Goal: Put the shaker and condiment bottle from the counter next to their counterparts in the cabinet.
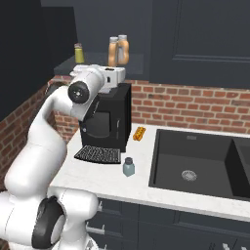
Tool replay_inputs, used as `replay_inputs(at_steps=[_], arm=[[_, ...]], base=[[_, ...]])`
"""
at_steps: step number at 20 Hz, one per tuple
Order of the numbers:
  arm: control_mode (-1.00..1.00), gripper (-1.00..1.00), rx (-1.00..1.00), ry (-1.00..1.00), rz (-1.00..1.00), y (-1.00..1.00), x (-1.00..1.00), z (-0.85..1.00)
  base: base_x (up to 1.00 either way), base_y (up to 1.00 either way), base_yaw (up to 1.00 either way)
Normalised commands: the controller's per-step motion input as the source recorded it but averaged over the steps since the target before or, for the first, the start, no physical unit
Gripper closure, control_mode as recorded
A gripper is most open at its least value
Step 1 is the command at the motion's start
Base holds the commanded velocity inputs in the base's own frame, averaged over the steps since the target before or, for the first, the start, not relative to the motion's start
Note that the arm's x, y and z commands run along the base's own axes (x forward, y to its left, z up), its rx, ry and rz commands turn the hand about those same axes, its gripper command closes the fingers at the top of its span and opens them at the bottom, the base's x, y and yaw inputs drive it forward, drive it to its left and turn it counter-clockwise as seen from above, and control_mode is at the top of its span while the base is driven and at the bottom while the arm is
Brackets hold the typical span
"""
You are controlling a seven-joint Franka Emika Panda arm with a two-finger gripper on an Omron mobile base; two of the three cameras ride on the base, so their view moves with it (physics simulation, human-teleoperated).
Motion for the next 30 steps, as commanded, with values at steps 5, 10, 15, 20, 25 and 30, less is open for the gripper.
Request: replay_inputs(at_steps=[5,10,15,20,25,30], arm=[[-1.00,-1.00,0.02,-0.04,-0.03,0.00,-1.00,0.00],[-1.00,-1.00,0.00,0.12,-0.01,0.16,-0.42,-0.22],[-1.00,-1.00,-0.01,0.15,0.04,0.10,-0.12,-0.33],[-1.00,-1.00,0.00,0.04,0.08,-0.02,-0.50,-0.01],[-1.00,-1.00,0.00,-0.04,0.08,-0.32,-0.87,-0.21],[-1.00,-1.00,0.00,-0.02,0.09,-0.60,-0.82,-0.51]], base=[[0.00,0.00,0.00],[0.00,0.00,0.00],[0.00,0.00,0.00],[0.00,0.00,0.00],[0.00,0.00,0.00],[0.00,0.00,0.00]])
